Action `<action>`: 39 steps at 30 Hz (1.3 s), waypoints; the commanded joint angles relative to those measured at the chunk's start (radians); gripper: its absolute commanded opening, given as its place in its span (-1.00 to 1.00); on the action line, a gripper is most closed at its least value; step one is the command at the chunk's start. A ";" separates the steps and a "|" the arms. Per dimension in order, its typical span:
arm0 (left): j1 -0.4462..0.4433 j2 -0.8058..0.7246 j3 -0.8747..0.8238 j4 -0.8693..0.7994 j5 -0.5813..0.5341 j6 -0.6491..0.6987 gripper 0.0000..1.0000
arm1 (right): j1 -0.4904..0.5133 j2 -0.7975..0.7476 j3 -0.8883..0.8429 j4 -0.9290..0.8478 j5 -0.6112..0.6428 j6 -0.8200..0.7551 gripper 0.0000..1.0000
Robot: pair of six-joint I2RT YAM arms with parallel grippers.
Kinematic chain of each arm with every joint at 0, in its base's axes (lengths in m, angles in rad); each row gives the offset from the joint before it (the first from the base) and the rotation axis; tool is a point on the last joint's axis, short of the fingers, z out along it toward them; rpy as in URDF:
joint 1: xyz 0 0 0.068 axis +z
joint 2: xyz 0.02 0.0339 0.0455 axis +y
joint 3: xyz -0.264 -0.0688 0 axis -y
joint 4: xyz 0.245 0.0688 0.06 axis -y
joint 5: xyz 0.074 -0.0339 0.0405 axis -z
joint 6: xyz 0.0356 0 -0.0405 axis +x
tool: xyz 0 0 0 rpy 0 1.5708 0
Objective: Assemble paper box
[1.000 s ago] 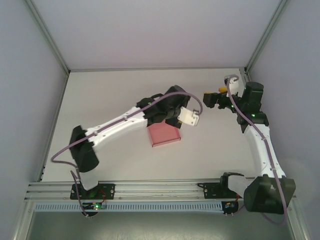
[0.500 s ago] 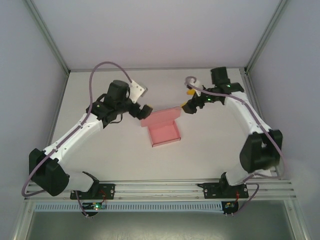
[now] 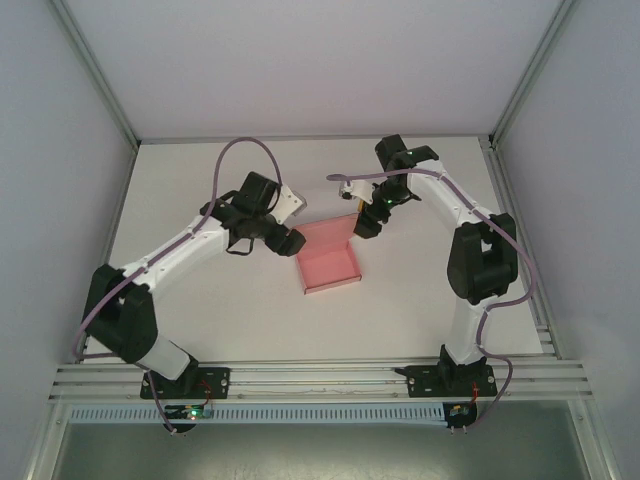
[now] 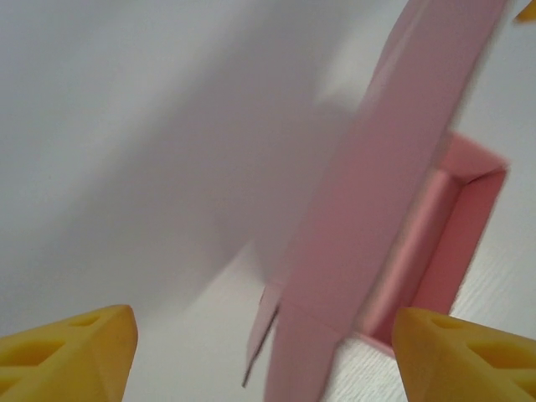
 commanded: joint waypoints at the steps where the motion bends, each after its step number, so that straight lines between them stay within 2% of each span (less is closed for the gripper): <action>1: 0.012 0.060 0.068 -0.082 -0.023 0.068 0.45 | 0.011 0.031 0.045 -0.032 0.042 -0.009 0.39; 3: 0.012 0.081 0.084 -0.095 -0.013 0.075 0.29 | 0.011 0.041 0.055 -0.031 0.033 -0.009 0.22; 5: 0.013 0.084 0.084 -0.090 -0.004 0.083 0.05 | 0.012 0.051 0.067 -0.035 0.013 -0.011 -0.12; 6: 0.013 0.084 0.085 -0.087 -0.007 0.079 -0.14 | 0.015 0.055 0.072 -0.037 0.010 -0.008 -0.30; 7: 0.014 0.085 0.092 -0.095 -0.007 0.073 -0.26 | 0.019 0.061 0.078 -0.039 0.013 0.002 -0.56; 8: 0.013 0.085 0.102 -0.107 -0.008 0.066 -0.31 | 0.025 0.064 0.084 -0.050 0.015 0.006 -0.73; 9: 0.011 0.086 0.110 -0.110 -0.009 0.057 -0.43 | 0.030 0.062 0.086 -0.057 0.017 0.014 -0.86; 11: 0.011 0.087 0.121 -0.113 -0.025 0.030 -0.67 | 0.038 0.047 0.070 -0.030 0.018 0.061 -1.00; 13: 0.010 0.097 0.141 -0.107 -0.067 -0.014 -0.92 | 0.041 0.014 0.033 0.037 0.024 0.148 -1.00; 15: 0.008 0.110 0.165 -0.106 -0.085 -0.038 -1.00 | 0.044 -0.027 -0.011 0.109 0.026 0.222 -1.00; 17: 0.000 0.129 0.194 -0.096 -0.116 -0.071 -1.00 | 0.053 -0.071 -0.058 0.185 0.060 0.307 -1.00; 19: -0.010 0.155 0.238 -0.103 -0.137 -0.114 -1.00 | 0.068 -0.119 -0.112 0.299 0.148 0.460 -1.00; 22: -0.028 0.193 0.288 -0.107 -0.140 -0.150 -1.00 | 0.077 -0.183 -0.186 0.388 0.186 0.591 -1.00; 26: -0.031 0.245 0.328 -0.047 -0.216 -0.277 -1.00 | 0.091 -0.271 -0.290 0.507 0.267 0.780 -1.00; 28: -0.033 0.271 0.353 -0.005 -0.210 -0.339 -1.00 | 0.099 -0.298 -0.333 0.562 0.330 0.903 -1.00; 30: -0.039 0.290 0.349 0.074 -0.169 -0.394 -1.00 | 0.109 -0.302 -0.372 0.611 0.331 1.013 -1.00; 34: -0.050 0.339 0.377 0.155 -0.165 -0.485 -1.00 | 0.128 -0.325 -0.464 0.784 0.457 1.189 -1.00; 39: -0.052 0.382 0.373 0.250 -0.163 -0.567 -1.00 | 0.150 -0.327 -0.562 1.050 0.481 1.383 -1.00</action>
